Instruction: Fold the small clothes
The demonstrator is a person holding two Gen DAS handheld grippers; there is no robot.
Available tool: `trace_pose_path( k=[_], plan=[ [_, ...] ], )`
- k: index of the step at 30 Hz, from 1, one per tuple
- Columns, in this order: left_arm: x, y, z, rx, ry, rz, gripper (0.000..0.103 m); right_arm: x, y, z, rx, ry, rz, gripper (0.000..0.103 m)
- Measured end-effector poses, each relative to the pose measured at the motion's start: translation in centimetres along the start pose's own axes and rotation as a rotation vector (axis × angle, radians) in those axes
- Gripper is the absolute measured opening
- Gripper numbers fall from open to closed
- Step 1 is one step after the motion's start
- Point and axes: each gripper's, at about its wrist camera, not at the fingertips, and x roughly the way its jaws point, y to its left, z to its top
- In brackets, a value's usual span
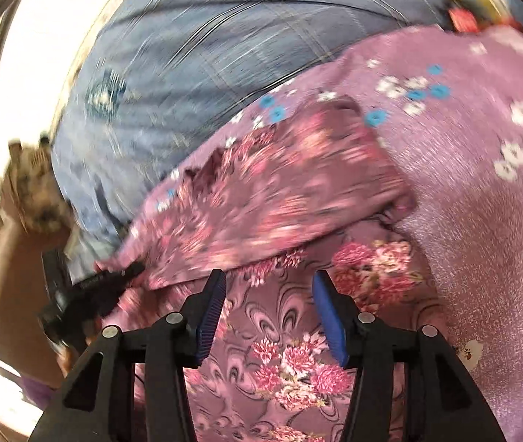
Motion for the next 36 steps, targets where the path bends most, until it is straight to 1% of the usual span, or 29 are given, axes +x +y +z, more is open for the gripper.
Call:
trace_pose_path(
  k=[1, 2, 4, 7, 9, 10, 12, 13, 14, 15, 16, 17, 18, 19, 20, 21, 22, 23, 24, 25, 27, 28, 29, 31, 32, 33, 34, 35, 36],
  plan=[
    [-0.3, 0.1, 0.0, 0.003, -0.015, 0.02, 0.008, 0.0, -0.5, 0.3, 0.015, -0.003, 0.006, 0.053],
    [-0.2, 0.1, 0.0, 0.007, -0.013, 0.018, 0.009, 0.2, -0.8, 0.5, 0.023, -0.012, -0.001, 0.053],
    [-0.1, 0.1, -0.2, 0.012, 0.01, 0.022, 0.009, 0.8, -1.4, 0.9, 0.044, -0.033, 0.012, 0.053],
    [0.7, 0.1, -0.2, 0.009, 0.029, 0.036, 0.009, 2.6, -2.6, 1.7, 0.134, -0.04, 0.03, 0.051],
    [0.6, 0.3, -0.1, -0.015, 0.03, 0.011, 0.009, 2.9, -3.6, 2.3, 0.202, -0.079, -0.006, 0.017],
    [0.8, 0.3, -0.2, -0.016, 0.029, 0.007, 0.011, 2.4, -3.6, 2.5, 0.205, -0.111, -0.032, 0.005],
    [1.5, 0.2, -0.6, 0.013, 0.058, 0.032, 0.017, 0.8, -3.1, 3.2, 0.15, -0.201, -0.082, 0.004],
    [2.0, 0.0, -0.9, 0.031, 0.087, 0.054, 0.018, 0.5, -2.9, 3.6, 0.107, -0.204, -0.119, 0.005],
    [2.8, -0.1, -1.1, 0.05, 0.131, 0.084, 0.018, 0.7, -3.1, 3.6, 0.09, -0.179, -0.146, 0.006],
    [3.1, 0.0, -1.1, 0.054, 0.152, 0.092, 0.018, 1.4, -3.6, 3.6, 0.084, -0.121, -0.197, 0.006],
    [2.9, 0.2, -1.1, 0.041, 0.152, 0.088, 0.018, 1.7, -4.0, 3.3, 0.091, -0.085, -0.213, 0.004],
    [1.8, 0.9, -0.8, -0.006, 0.121, 0.091, 0.018, 1.4, -4.1, 2.6, 0.093, -0.088, -0.205, 0.006],
    [0.7, 1.3, -0.6, -0.037, 0.082, 0.094, 0.02, 0.9, -3.7, 2.1, 0.077, -0.105, -0.221, 0.008],
    [-1.0, 2.1, -0.4, -0.082, 0.01, 0.099, 0.022, 0.4, -2.9, 1.6, 0.048, -0.124, -0.253, 0.014],
    [-2.5, 2.5, -0.3, -0.119, -0.061, 0.093, 0.029, -0.3, -1.3, 1.0, -0.014, -0.155, -0.295, 0.015],
    [-3.5, 2.8, -0.2, -0.146, -0.113, 0.088, 0.038, -0.5, 0.0, 0.6, -0.058, -0.173, -0.288, 0.015],
    [-4.2, 2.8, -0.2, -0.159, -0.15, 0.082, 0.043, -0.7, 2.0, 0.2, -0.123, -0.194, -0.268, 0.017],
    [-4.6, 2.3, -0.2, -0.147, -0.175, 0.064, 0.051, -0.5, 3.0, 0.1, -0.163, -0.205, -0.259, 0.023],
    [-4.4, 1.7, -0.3, -0.126, -0.176, 0.055, 0.052, -0.1, 5.1, 0.0, -0.229, -0.215, -0.231, 0.027],
    [-4.0, 1.0, -0.4, -0.1, -0.164, 0.052, 0.052, 0.3, 6.6, -0.2, -0.27, -0.21, -0.201, 0.036],
    [-2.0, -0.7, -0.8, -0.022, -0.097, 0.072, 0.052, 2.9, 9.5, -0.1, -0.34, -0.157, -0.141, 0.036],
    [-0.8, -1.4, -0.9, 0.008, -0.062, 0.088, 0.052, 3.8, 10.1, -0.2, -0.352, -0.135, -0.123, 0.03],
    [1.0, -2.1, -1.0, 0.042, -0.002, 0.126, 0.052, 5.4, 10.8, -0.2, -0.363, -0.103, -0.114, 0.03],
    [3.9, -2.7, -1.0, 0.079, 0.102, 0.174, 0.051, 8.5, 10.6, -0.3, -0.347, -0.044, -0.137, 0.031],
    [5.3, -2.7, -0.9, 0.095, 0.137, 0.204, 0.055, 10.8, 9.6, -0.5, -0.308, 0.017, -0.153, 0.034],
    [5.3, -2.8, -0.7, 0.11, 0.111, 0.215, 0.057, 12.1, 8.6, -0.8, -0.279, 0.067, -0.172, 0.034],
    [5.1, -3.0, -0.6, 0.12, 0.101, 0.223, 0.058, 12.3, 8.0, -1.3, -0.274, 0.047, -0.154, 0.033],
    [5.2, -3.1, -0.4, 0.121, 0.114, 0.218, 0.057, 11.6, 7.9, -1.7, -0.301, -0.03, -0.121, 0.034],
    [5.1, -3.0, -0.2, 0.109, 0.12, 0.204, 0.057, 11.7, 7.8, -2.0, -0.322, -0.02, -0.126, 0.034]
  ],
)
